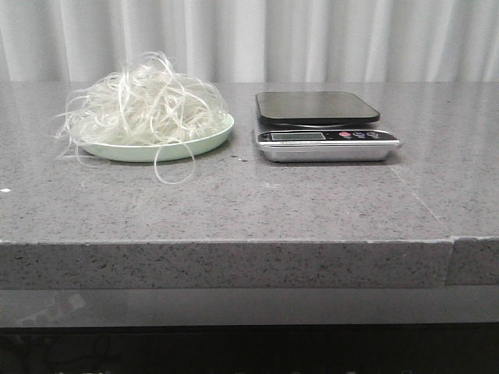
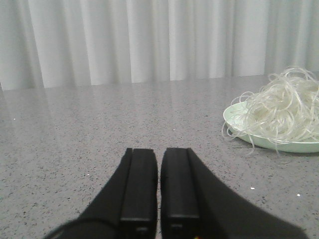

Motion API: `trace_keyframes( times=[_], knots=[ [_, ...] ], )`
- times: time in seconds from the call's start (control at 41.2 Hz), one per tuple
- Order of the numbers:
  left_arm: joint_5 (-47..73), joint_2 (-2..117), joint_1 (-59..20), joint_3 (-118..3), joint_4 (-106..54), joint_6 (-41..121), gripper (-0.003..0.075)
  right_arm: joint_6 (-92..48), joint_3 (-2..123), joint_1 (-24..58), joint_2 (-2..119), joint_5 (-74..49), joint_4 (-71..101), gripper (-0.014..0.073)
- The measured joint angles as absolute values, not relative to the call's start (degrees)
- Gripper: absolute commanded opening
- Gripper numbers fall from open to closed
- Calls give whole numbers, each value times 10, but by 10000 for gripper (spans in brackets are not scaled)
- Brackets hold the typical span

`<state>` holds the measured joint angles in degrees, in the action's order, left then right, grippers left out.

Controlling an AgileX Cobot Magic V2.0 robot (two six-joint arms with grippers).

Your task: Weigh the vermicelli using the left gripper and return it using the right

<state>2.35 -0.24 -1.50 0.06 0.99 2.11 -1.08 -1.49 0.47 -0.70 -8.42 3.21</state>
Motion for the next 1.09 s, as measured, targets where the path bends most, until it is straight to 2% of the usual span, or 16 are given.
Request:
trace_keyframes(
  times=[0.631,0.922,1.092],
  knots=[
    [23,-2,-15,1,10,21,146,-11,-15,5,-7,-83,32,162],
    [-26,-2,-15,1,10,21,146,-10,-15,5,-7,-61,33,162],
    [-38,-2,-15,-55,10,21,146,-10,53,5,-7,-60,33,162]
  ],
)
